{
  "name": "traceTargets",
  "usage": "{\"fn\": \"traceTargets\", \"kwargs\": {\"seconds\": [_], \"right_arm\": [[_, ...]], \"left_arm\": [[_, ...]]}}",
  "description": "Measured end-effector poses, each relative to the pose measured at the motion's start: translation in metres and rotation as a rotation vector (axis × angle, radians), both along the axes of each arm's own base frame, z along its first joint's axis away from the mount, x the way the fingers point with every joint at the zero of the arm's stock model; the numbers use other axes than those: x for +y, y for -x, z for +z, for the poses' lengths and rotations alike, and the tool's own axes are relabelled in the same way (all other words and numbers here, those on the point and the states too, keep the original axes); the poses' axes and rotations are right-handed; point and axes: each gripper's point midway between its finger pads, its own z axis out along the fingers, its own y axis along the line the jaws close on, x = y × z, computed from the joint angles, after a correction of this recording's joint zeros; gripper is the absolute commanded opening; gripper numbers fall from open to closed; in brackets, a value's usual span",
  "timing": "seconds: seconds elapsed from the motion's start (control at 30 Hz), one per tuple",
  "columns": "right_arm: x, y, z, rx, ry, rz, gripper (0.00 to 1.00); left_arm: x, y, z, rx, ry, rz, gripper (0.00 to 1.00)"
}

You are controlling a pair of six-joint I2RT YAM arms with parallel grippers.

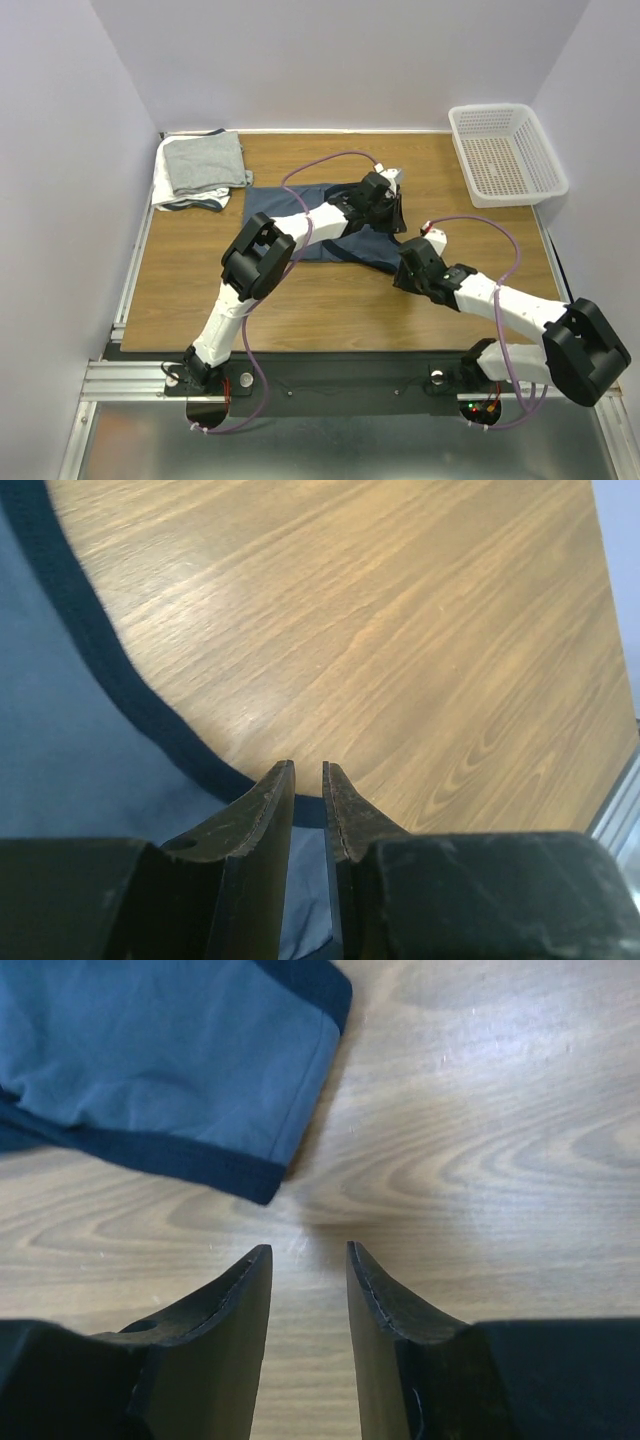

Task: Fold and stack the tank tops
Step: Fold the tank top

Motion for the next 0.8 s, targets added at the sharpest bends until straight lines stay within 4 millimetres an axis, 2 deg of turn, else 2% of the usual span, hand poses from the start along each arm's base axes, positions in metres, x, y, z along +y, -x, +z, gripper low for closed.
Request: {"fn": "traceTargets", "kwargs": {"seconds": [0.3, 0.47, 0.67, 0.8], "right_arm": [[0.005, -0.017, 0.001, -0.057, -0.008, -0.019, 0.42], [0.005, -0.021, -0.005, -0.058, 0.007, -0.026, 0.40], [0.003, -0.025, -0.006, -0.073, 0.025, -0.036, 0.14], [0.000, -0.027, -0.006, -0.076, 0.044, -0.042, 0.08]], "left_arm": [[-0.007, 0.002, 0.007, -0.009, 0.037, -0.026, 0.28], [-0.009, 0.003, 0.008, -0.013, 0.046, -0.033, 0.27], [-0.009, 0.005, 0.006, -0.010, 0.047, -0.039, 0.26], [-0.009, 0.005, 0.006, -0.012, 0.047, -0.041, 0.25]]}}
